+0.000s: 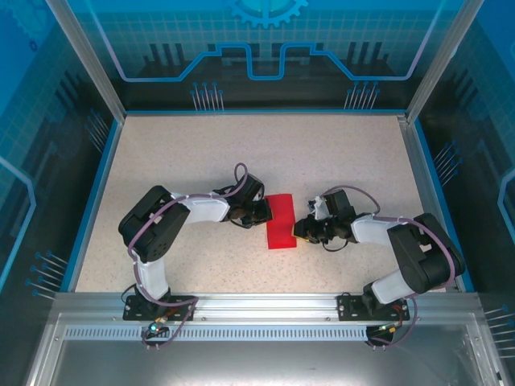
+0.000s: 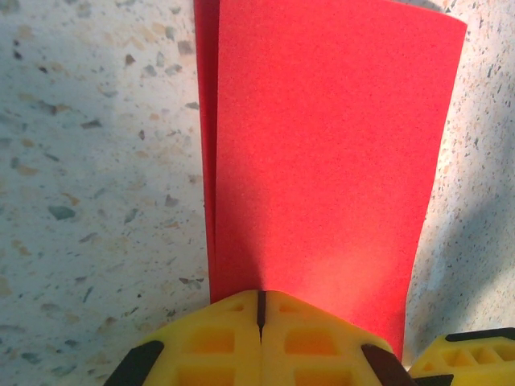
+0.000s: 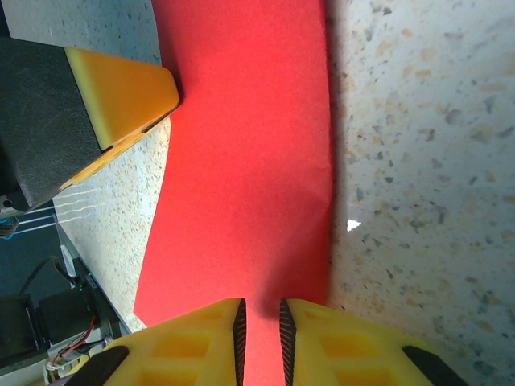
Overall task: Fold a paper plane with a square sheet of paper (pick it up from the middle)
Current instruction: Fold the square sheet of paper in half at the center of the table.
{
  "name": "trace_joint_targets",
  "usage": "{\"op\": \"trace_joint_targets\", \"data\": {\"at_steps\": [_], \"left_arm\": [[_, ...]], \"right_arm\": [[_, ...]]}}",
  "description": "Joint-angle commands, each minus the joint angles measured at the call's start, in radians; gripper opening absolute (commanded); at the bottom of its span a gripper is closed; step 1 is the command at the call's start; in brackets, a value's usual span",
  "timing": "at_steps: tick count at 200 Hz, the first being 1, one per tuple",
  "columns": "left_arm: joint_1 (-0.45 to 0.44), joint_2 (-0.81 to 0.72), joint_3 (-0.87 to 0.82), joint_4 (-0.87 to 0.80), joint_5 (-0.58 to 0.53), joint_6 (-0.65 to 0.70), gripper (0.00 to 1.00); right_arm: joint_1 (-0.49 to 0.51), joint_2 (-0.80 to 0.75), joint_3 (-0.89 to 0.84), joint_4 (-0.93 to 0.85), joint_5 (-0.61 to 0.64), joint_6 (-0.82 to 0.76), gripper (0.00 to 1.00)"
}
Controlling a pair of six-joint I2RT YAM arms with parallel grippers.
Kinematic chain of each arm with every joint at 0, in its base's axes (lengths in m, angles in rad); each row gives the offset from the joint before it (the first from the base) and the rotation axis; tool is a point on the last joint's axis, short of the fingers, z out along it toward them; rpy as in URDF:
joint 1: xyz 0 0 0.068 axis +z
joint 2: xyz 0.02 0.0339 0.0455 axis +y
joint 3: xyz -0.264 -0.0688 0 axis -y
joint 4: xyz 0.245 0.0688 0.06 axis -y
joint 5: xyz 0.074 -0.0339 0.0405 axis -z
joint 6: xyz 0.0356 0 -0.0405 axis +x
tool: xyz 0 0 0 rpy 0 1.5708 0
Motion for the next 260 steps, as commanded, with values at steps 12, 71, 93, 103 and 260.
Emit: {"op": "trace_joint_targets", "data": {"at_steps": [12, 71, 93, 103, 260], "left_arm": [[-0.016, 0.052, -0.048, -0.168, -0.051, 0.015, 0.0], [-0.016, 0.053, -0.047, -0.168, -0.053, 0.012, 0.0], [-0.016, 0.052, -0.051, -0.168, -0.054, 0.01, 0.0], [-0.016, 0.052, -0.051, -0.168, -0.054, 0.009, 0.0], [-0.017, 0.047, -0.046, -0.177, -0.06, 0.012, 0.0]], "right_arm": [[0.003, 0.017, -0.015, -0.007, -0.031, -0.012, 0.21], [0.01, 0.037, -0.007, -0.064, -0.015, -0.036, 0.2], [0.016, 0.041, -0.001, -0.092, -0.003, -0.044, 0.19], [0.019, 0.04, 0.001, -0.105, 0.004, -0.048, 0.19], [0.056, 0.019, 0.179, -0.223, 0.062, -0.083, 0.17]]}}
